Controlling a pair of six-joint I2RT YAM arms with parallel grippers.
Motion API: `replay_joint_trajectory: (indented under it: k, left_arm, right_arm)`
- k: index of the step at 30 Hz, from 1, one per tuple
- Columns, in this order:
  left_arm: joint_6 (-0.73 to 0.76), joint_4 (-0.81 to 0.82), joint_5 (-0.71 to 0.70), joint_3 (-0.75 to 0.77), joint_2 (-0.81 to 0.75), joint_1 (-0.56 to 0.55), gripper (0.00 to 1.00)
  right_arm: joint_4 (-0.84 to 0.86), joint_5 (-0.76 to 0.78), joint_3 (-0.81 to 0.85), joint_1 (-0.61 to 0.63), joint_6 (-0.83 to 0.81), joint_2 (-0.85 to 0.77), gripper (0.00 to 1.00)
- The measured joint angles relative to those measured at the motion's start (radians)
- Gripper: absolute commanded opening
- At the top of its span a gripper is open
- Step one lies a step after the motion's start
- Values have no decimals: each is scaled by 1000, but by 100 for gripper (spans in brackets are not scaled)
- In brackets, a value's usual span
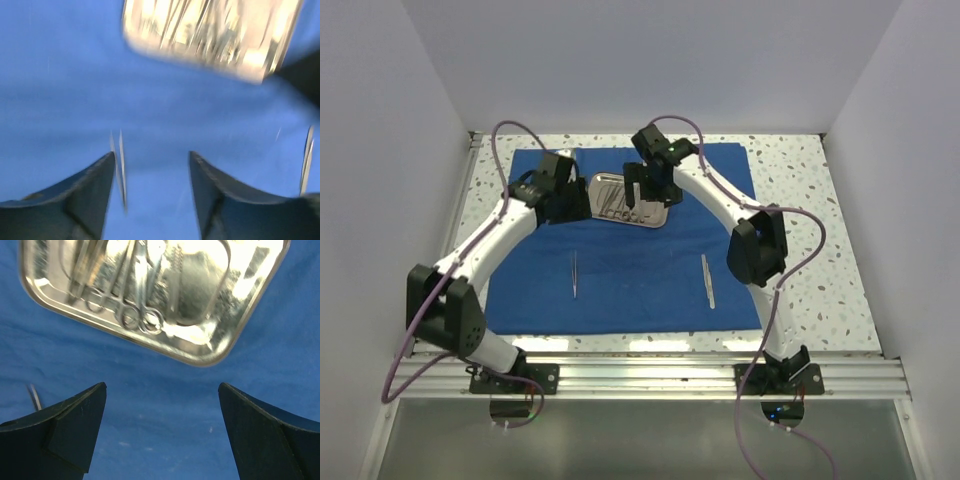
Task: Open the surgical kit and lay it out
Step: Pick up the medical item from the container.
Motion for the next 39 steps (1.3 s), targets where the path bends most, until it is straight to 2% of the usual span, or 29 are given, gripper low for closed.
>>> replay_joint_trajectory:
  k: [6, 8, 15, 21, 30, 33, 34, 39]
  left_arm:
    - [109, 80, -22, 329, 363, 2, 44]
    - [135, 94, -21, 409, 477, 3, 41]
    - [193, 99, -17, 570, 733, 8, 36]
    - [217, 99, -18, 607, 803, 8, 34]
    - [240, 88, -35, 677, 863, 9, 25]
    - [242, 88, -48, 695, 875, 11, 10]
    - [243, 89, -53, 699, 877, 13, 0]
    - [248, 89, -51, 718, 888, 17, 0]
  right_arm:
    - [14, 8, -179, -24, -16, -128, 98]
    - [13, 14, -223, -35, -22, -179, 98]
    - [13, 40, -290, -84, -40, -312, 98]
    - [13, 48, -333, -120, -44, -338, 98]
    - [6, 47, -332, -161, -47, -318, 98]
    - [6, 44, -308, -170, -50, -288, 97]
    - [6, 43, -303, -173, -51, -280, 97]
    - [5, 29, -301, -176, -55, -264, 97]
